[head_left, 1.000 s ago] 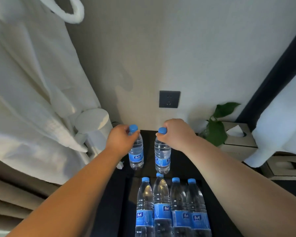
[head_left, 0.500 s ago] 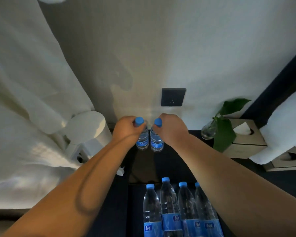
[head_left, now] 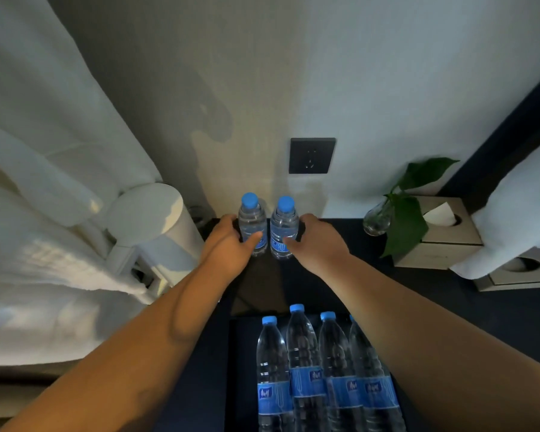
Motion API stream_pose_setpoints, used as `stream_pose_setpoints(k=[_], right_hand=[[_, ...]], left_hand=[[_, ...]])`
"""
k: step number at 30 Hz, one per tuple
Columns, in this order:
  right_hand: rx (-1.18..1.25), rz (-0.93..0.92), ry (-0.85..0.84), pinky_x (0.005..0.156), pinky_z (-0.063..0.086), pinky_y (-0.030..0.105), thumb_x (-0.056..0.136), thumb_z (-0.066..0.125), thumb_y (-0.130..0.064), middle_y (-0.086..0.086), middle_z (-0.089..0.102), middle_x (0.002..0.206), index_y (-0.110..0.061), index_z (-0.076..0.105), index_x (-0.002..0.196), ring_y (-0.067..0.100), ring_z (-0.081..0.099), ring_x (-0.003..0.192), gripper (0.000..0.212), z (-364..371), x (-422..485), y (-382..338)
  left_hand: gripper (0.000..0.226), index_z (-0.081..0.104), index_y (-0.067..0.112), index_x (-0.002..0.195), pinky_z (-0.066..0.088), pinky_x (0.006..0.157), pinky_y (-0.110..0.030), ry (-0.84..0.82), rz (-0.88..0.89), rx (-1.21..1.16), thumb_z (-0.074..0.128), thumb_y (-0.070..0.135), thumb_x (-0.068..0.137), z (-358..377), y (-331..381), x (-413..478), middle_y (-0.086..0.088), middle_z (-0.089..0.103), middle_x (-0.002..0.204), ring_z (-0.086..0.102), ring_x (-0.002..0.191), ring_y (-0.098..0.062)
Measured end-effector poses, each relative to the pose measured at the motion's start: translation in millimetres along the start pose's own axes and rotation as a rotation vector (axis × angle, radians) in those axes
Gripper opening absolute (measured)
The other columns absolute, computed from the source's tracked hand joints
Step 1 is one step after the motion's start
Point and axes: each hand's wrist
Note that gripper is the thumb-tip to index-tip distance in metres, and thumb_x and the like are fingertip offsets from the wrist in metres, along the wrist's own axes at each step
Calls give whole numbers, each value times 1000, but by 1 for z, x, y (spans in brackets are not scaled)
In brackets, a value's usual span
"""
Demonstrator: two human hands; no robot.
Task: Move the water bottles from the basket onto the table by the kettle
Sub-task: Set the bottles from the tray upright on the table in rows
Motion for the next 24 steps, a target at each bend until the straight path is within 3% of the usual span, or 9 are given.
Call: stream_pose_setpoints(k=[3,5,8,14,18,24], right_hand=[[-118,66,-160,70,54,35,97,61,-53,-1,68,103,-19,60,124,19,67,91,44,20,-21,23],[-240,62,-308,74,50,34,100,58,-55,0,67,107,-19,63,116,24,66,101,40,37,-37,36],[-351,66,-421,76,55,36,101,54,-58,0,65,98,-18,62,108,23,67,94,41,58,-59,45],[-478,66,-369,74,54,37,100,50,-63,-1,66,102,-20,64,117,22,66,95,48,74,-73,42],[-544,125,-382,69,51,37,99,52,-61,-2,58,82,-19,62,94,20,61,78,43,83,-65,38],[-509,189,-413,55,40,31,92,66,-53,0,64,82,-21,61,82,19,59,71,34,92,-59,35]], left_hand=[[56,59,19,124,47,74,-31,-48,-56,103,66,62,89,18,-14,-23,-2,66,109,64,97,-21],[42,66,21,99,53,76,-34,-154,-68,190,63,62,89,28,-21,-40,1,69,95,67,93,-22],[48,63,19,74,56,76,-37,-361,-96,273,58,64,91,43,-28,-66,-1,68,79,68,84,-23],[46,56,21,73,44,68,-31,-448,-108,295,57,63,90,70,-39,-107,-1,60,75,69,86,-25],[42,66,20,96,49,69,-31,-439,-157,214,60,61,88,83,-42,-115,0,68,85,68,84,-21],[58,64,18,69,41,58,-29,-416,-246,142,60,75,82,90,-43,-115,0,63,64,64,66,-19]])
Point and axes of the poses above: each hand's wrist, its own x-axis towards the middle knuckle, its own z-axis out of the palm, y = z × x
